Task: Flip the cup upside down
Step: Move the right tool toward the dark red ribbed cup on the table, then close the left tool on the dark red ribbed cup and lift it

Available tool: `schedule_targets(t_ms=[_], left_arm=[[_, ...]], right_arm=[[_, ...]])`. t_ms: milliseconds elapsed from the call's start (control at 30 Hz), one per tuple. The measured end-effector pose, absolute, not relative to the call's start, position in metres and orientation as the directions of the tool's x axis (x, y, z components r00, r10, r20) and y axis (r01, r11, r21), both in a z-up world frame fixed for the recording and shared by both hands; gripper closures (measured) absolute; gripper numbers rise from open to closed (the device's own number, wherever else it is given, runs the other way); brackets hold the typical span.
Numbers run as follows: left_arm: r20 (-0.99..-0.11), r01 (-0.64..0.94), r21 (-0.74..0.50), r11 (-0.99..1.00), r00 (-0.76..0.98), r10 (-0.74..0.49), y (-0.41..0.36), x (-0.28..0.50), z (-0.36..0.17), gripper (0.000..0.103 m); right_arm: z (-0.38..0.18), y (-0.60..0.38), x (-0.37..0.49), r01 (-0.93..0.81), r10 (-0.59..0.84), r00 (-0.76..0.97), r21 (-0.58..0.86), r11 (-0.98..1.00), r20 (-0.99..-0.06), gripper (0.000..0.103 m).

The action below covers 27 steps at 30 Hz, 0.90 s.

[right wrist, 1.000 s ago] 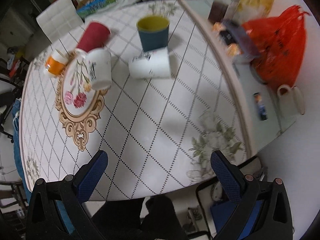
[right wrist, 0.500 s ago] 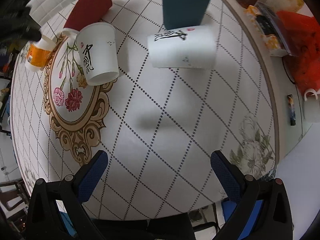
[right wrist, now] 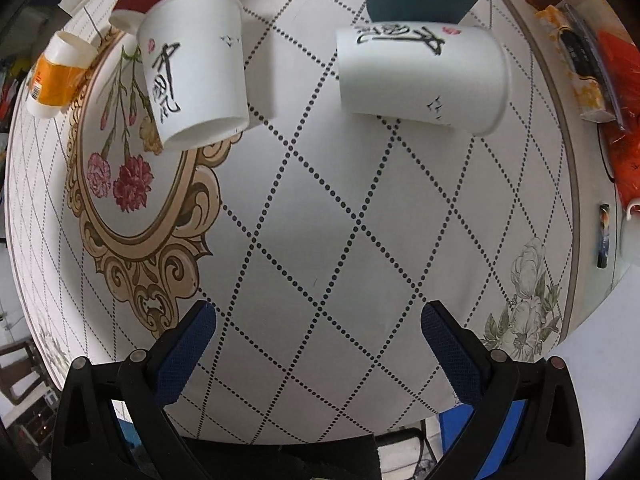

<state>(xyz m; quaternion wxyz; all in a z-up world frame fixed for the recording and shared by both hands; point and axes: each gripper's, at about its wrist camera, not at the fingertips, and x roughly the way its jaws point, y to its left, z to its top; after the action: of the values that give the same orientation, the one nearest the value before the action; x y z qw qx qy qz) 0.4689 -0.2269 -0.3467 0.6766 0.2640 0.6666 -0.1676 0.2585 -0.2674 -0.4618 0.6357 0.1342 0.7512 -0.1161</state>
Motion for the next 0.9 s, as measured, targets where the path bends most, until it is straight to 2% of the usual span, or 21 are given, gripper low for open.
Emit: schedule_targets(t_ms=[567, 600, 667, 700, 733, 900], left_arm=[[-0.976, 0.716, 0.158, 0.68, 0.009, 0.217, -0.27, 0.485, -0.413, 0.004], [-0.975, 0.719, 0.162, 0.676, 0.012, 0.221, -0.272, 0.484, -0.414, 0.007], [-0.974, 0.721, 0.161, 0.674, 0.007, 0.224, -0.271, 0.483, -0.417, 0.022], [-0.974, 0.722, 0.16, 0.673, 0.004, 0.227, -0.27, 0.483, -0.418, 0.023], [-0.973, 0.722, 0.163, 0.672, 0.007, 0.229, -0.269, 0.483, -0.419, 0.029], [-0.974, 0.72, 0.18, 0.671, 0.034, 0.225, -0.263, 0.483, -0.418, 0.031]], right_arm=[[-0.481, -0.273, 0.3, 0.343, 0.067, -0.209, -0.009, 0.939, -0.976, 0.0], [-0.482, -0.274, 0.301, 0.341, 0.067, -0.209, -0.009, 0.94, -0.975, 0.0], [-0.485, -0.275, 0.307, 0.342, 0.067, -0.212, -0.01, 0.94, -0.975, 0.0], [-0.485, -0.275, 0.309, 0.343, 0.069, -0.214, -0.009, 0.939, -0.974, 0.0], [-0.486, -0.276, 0.309, 0.343, 0.07, -0.215, -0.008, 0.939, -0.974, 0.0], [-0.491, -0.271, 0.302, 0.342, 0.067, -0.216, -0.012, 0.94, -0.974, 0.0]])
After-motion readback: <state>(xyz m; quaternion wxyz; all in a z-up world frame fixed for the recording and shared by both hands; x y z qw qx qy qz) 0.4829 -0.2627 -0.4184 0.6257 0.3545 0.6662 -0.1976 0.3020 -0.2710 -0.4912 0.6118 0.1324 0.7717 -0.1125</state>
